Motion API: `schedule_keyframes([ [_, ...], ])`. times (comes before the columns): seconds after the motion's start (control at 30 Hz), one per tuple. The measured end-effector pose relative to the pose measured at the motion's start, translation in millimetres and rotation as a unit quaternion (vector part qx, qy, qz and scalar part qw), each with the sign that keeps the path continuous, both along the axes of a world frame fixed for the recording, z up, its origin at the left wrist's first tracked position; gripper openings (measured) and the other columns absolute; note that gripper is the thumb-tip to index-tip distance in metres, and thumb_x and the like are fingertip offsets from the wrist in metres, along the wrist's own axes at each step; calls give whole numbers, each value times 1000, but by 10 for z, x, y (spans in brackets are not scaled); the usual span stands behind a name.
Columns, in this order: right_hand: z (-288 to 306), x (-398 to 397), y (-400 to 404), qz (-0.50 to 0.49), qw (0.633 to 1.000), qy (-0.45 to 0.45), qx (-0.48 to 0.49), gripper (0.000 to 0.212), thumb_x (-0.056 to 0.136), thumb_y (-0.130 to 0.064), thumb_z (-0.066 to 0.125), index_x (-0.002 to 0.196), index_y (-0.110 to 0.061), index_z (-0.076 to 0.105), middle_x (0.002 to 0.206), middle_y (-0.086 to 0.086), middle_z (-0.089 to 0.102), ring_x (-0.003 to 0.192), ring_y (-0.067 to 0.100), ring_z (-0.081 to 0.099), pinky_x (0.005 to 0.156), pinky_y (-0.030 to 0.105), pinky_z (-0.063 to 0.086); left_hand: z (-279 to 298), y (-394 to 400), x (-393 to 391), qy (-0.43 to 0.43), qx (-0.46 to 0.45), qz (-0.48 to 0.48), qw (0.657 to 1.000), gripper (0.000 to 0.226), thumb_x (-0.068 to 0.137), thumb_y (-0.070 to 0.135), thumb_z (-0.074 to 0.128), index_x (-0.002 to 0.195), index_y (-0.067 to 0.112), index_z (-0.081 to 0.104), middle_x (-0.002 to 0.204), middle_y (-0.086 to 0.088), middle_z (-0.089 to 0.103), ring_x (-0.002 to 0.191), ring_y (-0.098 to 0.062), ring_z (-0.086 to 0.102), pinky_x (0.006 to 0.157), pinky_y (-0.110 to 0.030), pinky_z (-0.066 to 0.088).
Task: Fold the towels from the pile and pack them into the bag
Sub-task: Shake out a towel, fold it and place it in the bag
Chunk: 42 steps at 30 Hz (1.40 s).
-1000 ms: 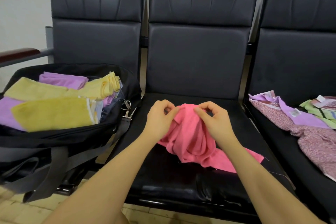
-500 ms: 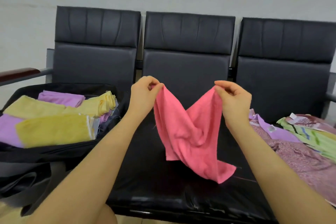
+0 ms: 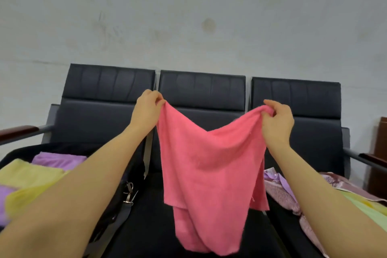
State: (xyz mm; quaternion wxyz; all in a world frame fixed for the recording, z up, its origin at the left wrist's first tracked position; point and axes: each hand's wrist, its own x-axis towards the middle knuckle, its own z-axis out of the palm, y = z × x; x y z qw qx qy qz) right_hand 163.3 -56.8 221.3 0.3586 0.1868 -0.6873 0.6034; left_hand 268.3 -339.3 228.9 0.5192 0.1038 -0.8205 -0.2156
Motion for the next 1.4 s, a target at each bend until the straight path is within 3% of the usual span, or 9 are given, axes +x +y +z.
schedule_keyframes([
  [0.2, -42, -87, 149, -38, 998, -39, -22, 20, 94, -14, 52, 101, -17, 71, 101, 1, 67, 93, 14, 59, 90, 33, 48, -14, -70, 48, 24, 77, 22, 997, 13, 95, 11, 54, 94, 4, 65, 89, -1, 60, 80, -11, 53, 72, -21, 37],
  [0.47, 31, -133, 116, -20, 991, -83, -102, 22, 92, -8, 55, 110, -8, 67, 100, 5, 63, 97, 20, 60, 84, 29, 47, -33, -38, 59, 104, 227, -68, 966, 16, 87, 4, 60, 93, 15, 70, 86, 5, 66, 78, -1, 59, 70, -14, 44],
  [0.6, -152, -237, 125, 24, 993, -115, 6, 45, 85, 2, 52, 128, -9, 57, 127, 9, 56, 116, 24, 53, 93, 29, 42, -187, -78, 30, 90, 300, -108, 944, 25, 85, -1, 59, 103, 12, 71, 93, 2, 67, 86, -6, 61, 70, -12, 43],
  [0.7, -333, -284, 110, -3, 992, -106, 68, 38, 87, 1, 49, 122, -4, 61, 124, 14, 60, 115, 27, 55, 92, 30, 41, -373, -107, 21, 74, 339, -125, 929, 23, 85, -1, 60, 101, 8, 72, 96, 0, 67, 92, -10, 60, 79, -16, 43],
  [0.9, -803, -274, 43, 16, 986, -148, 80, 20, 87, -2, 53, 91, -10, 71, 93, 7, 67, 87, 19, 56, 74, 26, 39, -929, -178, -31, -67, 271, -44, 959, 20, 77, 5, 73, 96, 10, 74, 93, -4, 70, 90, -15, 62, 83, -22, 43],
  [1.03, -1200, -213, -134, 111, 980, -142, 80, 28, 84, 5, 56, 87, -18, 72, 84, -2, 68, 81, 8, 60, 70, 14, 43, -1197, -131, -11, -146, 247, -65, 956, 7, 78, 9, 74, 83, 15, 75, 81, 2, 70, 83, -9, 63, 82, -22, 48],
  [1.17, -1340, -133, -430, 207, 963, -145, 89, 36, 84, 9, 56, 87, -23, 71, 96, 3, 70, 79, -4, 59, 75, 10, 42, -1181, 43, -33, -130, 224, -155, 953, 14, 79, 5, 74, 72, 18, 72, 75, 8, 69, 62, 8, 60, 61, -7, 43],
  [1.3, -1334, 38, -756, 299, 930, -158, 145, 19, 82, -17, 74, 96, -29, 69, 109, -1, 65, 99, 4, 58, 88, 19, 43, -1019, 256, -62, -100, 209, -243, 942, 8, 79, 3, 74, 80, 11, 73, 82, 2, 71, 72, 5, 63, 70, -7, 46],
  [1.4, -1292, 159, -946, 329, 918, -144, 167, 15, 82, -19, 74, 94, -26, 69, 100, -7, 65, 94, 0, 59, 81, 17, 44, -969, 340, -81, -86, 222, -268, 933, 11, 79, 4, 74, 85, 13, 73, 86, 0, 72, 79, -3, 67, 72, -12, 49],
])
